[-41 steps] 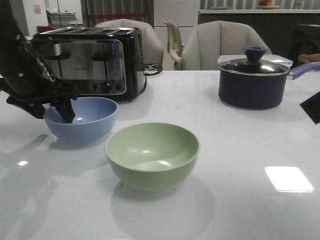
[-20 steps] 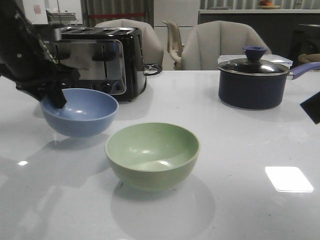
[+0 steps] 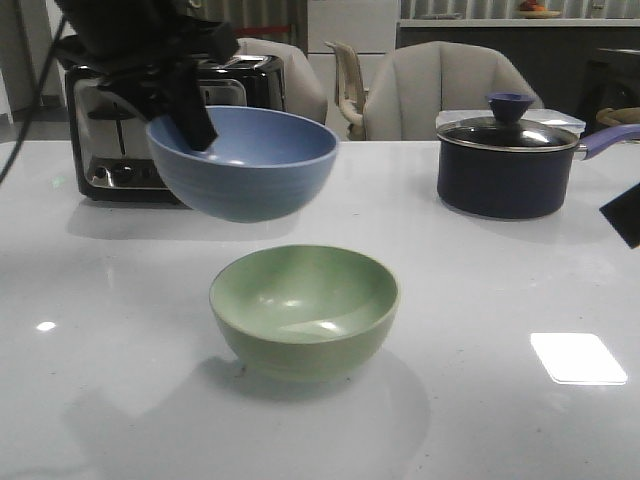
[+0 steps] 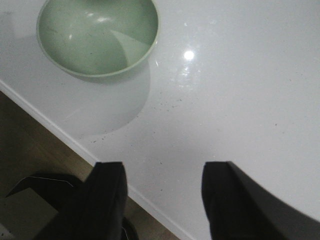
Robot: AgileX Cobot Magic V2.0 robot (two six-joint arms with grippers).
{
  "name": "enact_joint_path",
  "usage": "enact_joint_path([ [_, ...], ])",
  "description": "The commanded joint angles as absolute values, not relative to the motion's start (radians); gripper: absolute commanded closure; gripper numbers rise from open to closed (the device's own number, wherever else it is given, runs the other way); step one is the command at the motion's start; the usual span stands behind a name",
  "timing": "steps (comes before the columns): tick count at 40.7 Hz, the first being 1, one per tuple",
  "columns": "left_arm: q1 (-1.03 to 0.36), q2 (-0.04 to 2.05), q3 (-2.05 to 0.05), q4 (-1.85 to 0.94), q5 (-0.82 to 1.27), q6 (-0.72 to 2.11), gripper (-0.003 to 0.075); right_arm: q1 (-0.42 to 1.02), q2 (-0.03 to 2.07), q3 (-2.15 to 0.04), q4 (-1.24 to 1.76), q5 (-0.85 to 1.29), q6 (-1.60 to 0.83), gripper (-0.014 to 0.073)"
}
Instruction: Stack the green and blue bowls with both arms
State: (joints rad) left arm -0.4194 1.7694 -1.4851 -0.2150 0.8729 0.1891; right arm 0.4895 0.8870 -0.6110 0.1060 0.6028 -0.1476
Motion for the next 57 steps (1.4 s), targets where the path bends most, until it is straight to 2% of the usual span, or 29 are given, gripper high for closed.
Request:
enact_joint_path([
  [1,-0.472,1.719,-1.509,-0.236,0.847,0.192,0.0620,0.487,0.873,-0.634,0.104,0.540,-0.149,0.0130],
  [20,-0.548,1.834,-1.509,-0.260,0.850,0.192,0.0611,0.487,0.873,-0.634,0.104,0.540,-0.149,0.0130],
  [23,-0.548,1.851,-1.509,-0.260,0.837,0.192,0.0558,0.487,0.873,-0.634,0.104,0.540,-0.149,0.0130],
  [28,-0.548,1.854,-1.511,-0.260,0.861,0.192,0.0340,0.487,0.873,-0.634,0.104,0.540,-0.149,0.0130],
  [32,-0.548,1.846,-1.532,-0.253,0.893,0.196,0.0222,0.487,0.873,-0.634,0.104,0.540,-0.149,0.0130],
  [46,-0.548,1.579,-1.550,-0.251,0.925,0.236,0.0231,0.487,0.873,-0.634,0.104,0.540,-0.149,0.0130],
  [57,-0.548,1.233,-1.343,-0.197,0.876,0.236,0.0231,0.487,0.873,-0.634,0.104,0.540,-0.149,0.0130],
])
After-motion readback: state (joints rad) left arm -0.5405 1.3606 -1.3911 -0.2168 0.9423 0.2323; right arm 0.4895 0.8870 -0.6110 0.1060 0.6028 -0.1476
